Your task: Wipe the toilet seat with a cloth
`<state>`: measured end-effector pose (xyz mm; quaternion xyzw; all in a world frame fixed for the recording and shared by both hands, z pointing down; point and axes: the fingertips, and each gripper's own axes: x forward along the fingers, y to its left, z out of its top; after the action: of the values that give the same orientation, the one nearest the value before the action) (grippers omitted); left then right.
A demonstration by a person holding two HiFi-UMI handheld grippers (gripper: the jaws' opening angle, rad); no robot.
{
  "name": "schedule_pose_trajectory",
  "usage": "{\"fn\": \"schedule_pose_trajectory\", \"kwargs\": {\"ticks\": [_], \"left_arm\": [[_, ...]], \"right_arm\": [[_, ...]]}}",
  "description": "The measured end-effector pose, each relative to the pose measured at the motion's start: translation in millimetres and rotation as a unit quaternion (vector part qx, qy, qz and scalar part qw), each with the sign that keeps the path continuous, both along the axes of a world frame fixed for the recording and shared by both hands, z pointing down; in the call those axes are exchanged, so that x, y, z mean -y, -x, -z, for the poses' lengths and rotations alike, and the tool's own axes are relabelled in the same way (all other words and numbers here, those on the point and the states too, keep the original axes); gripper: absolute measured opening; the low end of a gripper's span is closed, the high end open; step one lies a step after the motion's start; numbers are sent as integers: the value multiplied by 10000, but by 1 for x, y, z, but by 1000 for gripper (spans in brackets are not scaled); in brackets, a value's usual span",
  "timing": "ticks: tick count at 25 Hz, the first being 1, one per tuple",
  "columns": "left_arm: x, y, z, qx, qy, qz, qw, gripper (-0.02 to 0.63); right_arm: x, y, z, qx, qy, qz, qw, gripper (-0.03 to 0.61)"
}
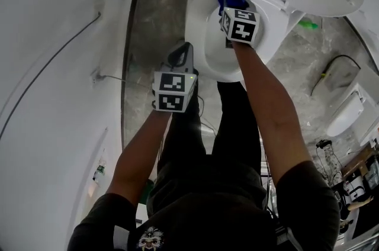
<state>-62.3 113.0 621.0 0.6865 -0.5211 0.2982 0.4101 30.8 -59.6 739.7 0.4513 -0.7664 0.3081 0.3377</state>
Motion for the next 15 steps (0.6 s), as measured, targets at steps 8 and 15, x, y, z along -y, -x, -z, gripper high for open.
{"fn": "schedule_pose_trajectory", "kwargs": {"ticks": [8, 15], "left_arm": [[0, -11, -8, -15, 76, -122, 9999, 11], [17, -27, -7, -204, 2, -6, 9998, 10]], "right_arm": [[2, -1, -5, -555, -20, 102, 9984, 100], [6, -48, -5, -797, -28, -256, 9965, 101]]}}
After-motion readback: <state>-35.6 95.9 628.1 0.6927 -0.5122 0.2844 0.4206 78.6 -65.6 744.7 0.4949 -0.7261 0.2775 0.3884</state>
